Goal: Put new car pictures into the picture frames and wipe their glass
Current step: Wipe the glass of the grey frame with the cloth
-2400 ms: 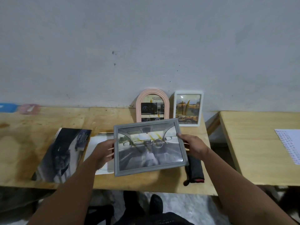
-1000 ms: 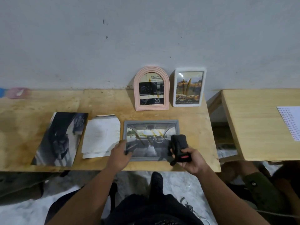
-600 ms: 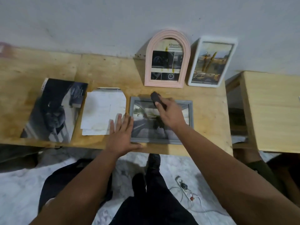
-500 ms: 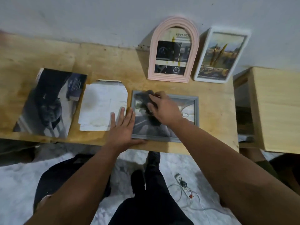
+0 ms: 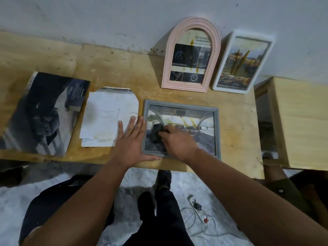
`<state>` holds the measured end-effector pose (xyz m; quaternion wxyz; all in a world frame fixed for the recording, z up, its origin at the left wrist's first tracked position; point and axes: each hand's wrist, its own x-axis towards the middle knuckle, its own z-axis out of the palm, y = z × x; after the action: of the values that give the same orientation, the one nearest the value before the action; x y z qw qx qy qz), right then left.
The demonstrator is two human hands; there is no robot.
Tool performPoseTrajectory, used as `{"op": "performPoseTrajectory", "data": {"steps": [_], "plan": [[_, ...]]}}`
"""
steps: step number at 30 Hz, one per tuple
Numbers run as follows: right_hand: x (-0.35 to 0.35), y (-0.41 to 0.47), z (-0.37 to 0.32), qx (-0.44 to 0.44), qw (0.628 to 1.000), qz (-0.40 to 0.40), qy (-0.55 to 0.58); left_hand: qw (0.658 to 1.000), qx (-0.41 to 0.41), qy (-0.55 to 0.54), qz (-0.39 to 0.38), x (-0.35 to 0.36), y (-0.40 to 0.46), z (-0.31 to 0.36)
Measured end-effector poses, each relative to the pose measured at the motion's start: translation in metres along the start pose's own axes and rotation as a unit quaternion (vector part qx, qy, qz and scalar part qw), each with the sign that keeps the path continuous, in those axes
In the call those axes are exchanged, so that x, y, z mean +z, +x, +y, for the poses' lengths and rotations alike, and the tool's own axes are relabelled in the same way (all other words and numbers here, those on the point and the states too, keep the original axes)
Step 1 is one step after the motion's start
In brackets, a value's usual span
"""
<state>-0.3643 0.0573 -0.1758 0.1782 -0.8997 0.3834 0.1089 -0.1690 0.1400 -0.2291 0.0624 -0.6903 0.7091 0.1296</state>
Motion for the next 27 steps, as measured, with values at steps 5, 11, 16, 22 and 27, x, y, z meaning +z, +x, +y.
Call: {"op": "performPoseTrajectory", "data": {"steps": [5, 11, 16, 22, 27], "plan": [[-0.016, -0.007, 0.012, -0.017, 0.988, -0.052, 0.143, 1.0, 0.007, -0.002, 0.008, -0.004, 0.001, 0.0], [-0.027, 0.055, 0.033, 0.056, 0.988, 0.126, 0.063, 1.0, -0.006, -0.019, 0.006, -0.004, 0.018, 0.006], [0.008, 0.03, 0.007, 0.028, 0.995, 0.1, 0.005, 0.999, -0.009, -0.03, 0.033, 0.002, 0.017, 0.005], [0.006, -0.014, 0.004, -0.046, 0.989, 0.013, 0.14, 0.999, -0.003, -0.029, 0.037, 0.005, 0.017, 0.004], [-0.016, 0.032, 0.047, 0.037, 0.977, 0.145, 0.151, 0.998, -0.009, -0.032, 0.049, 0.003, 0.017, 0.007]]}}
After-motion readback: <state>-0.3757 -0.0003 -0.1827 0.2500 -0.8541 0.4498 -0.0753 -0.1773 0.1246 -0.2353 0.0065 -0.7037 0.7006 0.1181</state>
